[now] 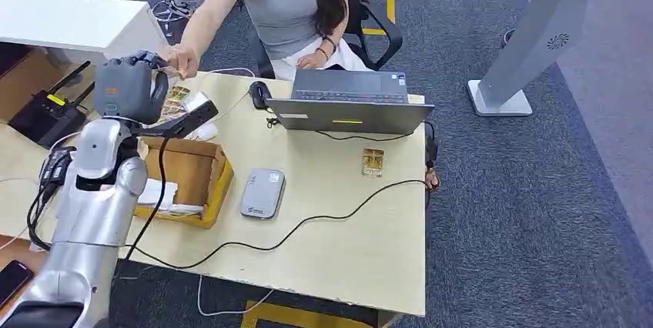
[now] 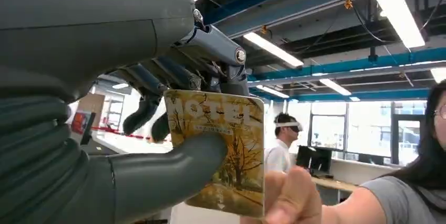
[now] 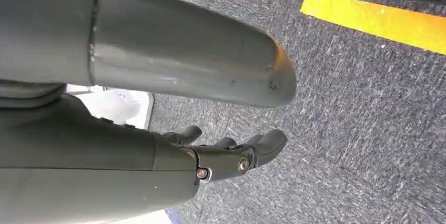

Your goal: Pass the card to the sensor for recognition and then transmit it.

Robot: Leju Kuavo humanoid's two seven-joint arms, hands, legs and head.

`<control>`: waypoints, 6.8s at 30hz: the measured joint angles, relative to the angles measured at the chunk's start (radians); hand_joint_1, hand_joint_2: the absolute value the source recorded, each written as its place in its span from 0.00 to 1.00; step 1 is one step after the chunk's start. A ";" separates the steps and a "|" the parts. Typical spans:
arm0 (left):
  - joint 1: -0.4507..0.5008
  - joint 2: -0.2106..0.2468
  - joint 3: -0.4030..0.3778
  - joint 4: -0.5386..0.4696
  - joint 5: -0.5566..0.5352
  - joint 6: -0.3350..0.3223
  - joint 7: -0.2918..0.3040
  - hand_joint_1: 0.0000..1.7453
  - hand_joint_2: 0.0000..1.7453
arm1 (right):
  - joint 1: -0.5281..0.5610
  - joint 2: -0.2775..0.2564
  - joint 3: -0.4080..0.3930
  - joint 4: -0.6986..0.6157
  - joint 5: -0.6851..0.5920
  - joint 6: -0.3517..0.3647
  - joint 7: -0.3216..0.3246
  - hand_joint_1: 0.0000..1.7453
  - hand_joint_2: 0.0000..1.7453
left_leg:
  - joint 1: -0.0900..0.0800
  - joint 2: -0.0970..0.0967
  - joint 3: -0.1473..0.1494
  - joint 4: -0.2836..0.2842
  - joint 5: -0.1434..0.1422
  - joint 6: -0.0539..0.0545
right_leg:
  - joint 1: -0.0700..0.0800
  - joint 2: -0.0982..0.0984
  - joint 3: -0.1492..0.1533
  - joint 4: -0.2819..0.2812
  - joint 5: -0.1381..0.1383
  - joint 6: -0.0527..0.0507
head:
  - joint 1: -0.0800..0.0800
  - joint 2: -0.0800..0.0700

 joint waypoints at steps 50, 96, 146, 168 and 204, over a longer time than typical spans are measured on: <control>0.235 -0.132 -0.272 0.143 -0.077 -0.156 0.039 1.00 1.00 | 0.000 0.004 0.000 0.008 0.000 0.005 0.001 0.00 0.00 | -0.001 -0.001 0.000 0.000 0.000 0.000 | 0.000 -0.001 0.000 0.000 0.000 0.000 | 0.000 0.000; -0.135 0.020 -0.170 0.151 -0.060 -0.081 0.065 0.00 1.00 | 0.000 0.011 -0.010 0.008 0.004 0.005 0.003 0.00 0.00 | -0.001 -0.002 -0.002 0.000 0.003 0.000 | 0.000 -0.002 -0.001 0.001 0.002 0.001 | 0.000 0.000; 0.800 0.057 -0.054 -0.520 0.090 -0.088 0.005 0.00 1.00 | 0.014 0.011 -0.124 0.008 -0.095 -0.052 0.033 0.00 0.00 | -0.001 -0.002 -0.001 -0.001 -0.002 0.001 | 0.000 -0.002 0.000 0.000 -0.004 0.002 | -0.002 0.000; 0.758 0.113 -0.006 -0.454 0.103 -0.164 0.054 0.00 1.00 | 0.014 0.011 -0.124 0.008 -0.085 -0.035 0.034 0.00 0.00 | -0.001 -0.002 -0.001 -0.001 -0.002 0.001 | 0.000 -0.002 0.000 0.000 -0.004 0.002 | -0.002 0.000; 0.629 0.057 0.001 -0.259 0.072 -0.196 0.100 1.00 1.00 | 0.012 0.007 -0.122 0.008 -0.050 -0.008 0.035 0.00 0.00 | -0.001 -0.002 -0.001 -0.001 -0.002 0.001 | 0.000 -0.002 0.000 0.000 -0.004 0.002 | -0.002 0.000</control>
